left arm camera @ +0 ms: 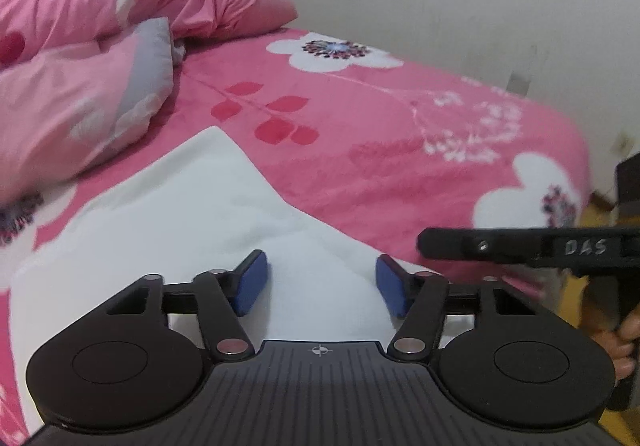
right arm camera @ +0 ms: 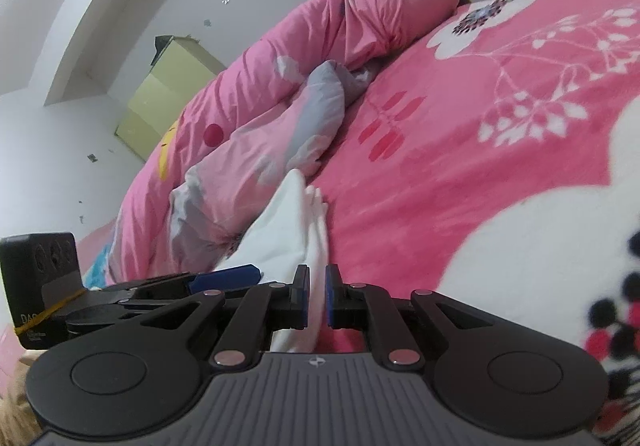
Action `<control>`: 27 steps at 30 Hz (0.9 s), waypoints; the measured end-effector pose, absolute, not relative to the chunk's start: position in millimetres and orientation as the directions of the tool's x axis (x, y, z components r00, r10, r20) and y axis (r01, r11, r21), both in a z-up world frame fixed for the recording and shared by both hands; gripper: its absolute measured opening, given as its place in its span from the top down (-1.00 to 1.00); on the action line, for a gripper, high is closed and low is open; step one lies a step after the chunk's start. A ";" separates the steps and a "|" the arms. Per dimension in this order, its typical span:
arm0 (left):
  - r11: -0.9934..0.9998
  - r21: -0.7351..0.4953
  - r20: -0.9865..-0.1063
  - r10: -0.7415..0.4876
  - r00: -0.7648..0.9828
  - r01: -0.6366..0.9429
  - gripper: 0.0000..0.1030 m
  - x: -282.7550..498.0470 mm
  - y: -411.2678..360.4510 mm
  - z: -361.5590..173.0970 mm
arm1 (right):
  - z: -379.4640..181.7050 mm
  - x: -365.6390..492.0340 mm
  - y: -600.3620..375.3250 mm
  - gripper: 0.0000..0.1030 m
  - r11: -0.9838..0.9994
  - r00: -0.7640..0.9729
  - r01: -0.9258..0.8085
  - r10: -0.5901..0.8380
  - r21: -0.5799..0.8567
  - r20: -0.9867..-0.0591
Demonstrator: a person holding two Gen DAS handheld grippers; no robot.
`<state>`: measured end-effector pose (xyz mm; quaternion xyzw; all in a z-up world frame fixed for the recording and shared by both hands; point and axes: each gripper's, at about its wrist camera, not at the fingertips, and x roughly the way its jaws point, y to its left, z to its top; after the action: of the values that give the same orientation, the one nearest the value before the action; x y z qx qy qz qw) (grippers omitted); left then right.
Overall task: Fold clothes
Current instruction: 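Close both grippers side by side on the sweatshirt edge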
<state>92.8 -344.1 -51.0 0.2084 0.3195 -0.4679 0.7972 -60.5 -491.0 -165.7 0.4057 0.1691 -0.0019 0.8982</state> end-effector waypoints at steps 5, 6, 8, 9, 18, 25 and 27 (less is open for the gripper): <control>0.499 0.079 -0.703 -0.586 0.403 0.863 0.24 92.1 -347.0 -52.3 | -170.3 -62.6 -497.0 0.70 0.651 0.939 0.123 0.168 0.749 -0.300; 0.503 0.079 -0.699 -0.587 0.408 0.861 0.34 92.4 -346.3 -52.4 | -170.7 -61.5 -497.6 0.64 0.651 0.937 0.115 0.179 0.751 -0.299; 0.506 0.087 -0.692 -0.590 0.417 0.858 0.47 92.1 -345.2 -53.1 | -171.5 -59.4 -499.0 0.62 0.650 0.933 0.100 0.201 0.753 -0.298; 0.506 0.092 -0.687 -0.591 0.422 0.858 0.54 91.7 -344.9 -53.7 | -171.8 -58.2 -499.5 0.61 0.650 0.931 0.093 0.213 0.754 -0.297; 0.519 0.047 -0.634 -0.645 0.427 0.853 0.87 92.3 -330.7 -51.7 | -172.3 -46.7 -504.1 0.82 0.640 0.940 0.065 0.218 0.765 -0.262; 0.537 0.002 -0.597 -0.676 0.432 0.844 0.89 92.7 -317.2 -45.6 | -168.8 -39.0 -505.6 0.82 0.724 0.917 0.143 0.160 0.675 -0.365; 0.541 -0.011 -0.585 -0.685 0.434 0.841 0.89 92.9 -313.3 -43.9 | -165.8 -35.6 -500.5 0.82 0.736 0.917 0.106 0.187 0.668 -0.352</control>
<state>92.9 -313.3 -43.9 0.1428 0.2725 -0.4570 0.8346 -35.6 -500.5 -165.8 0.3624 0.2023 0.0221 0.9095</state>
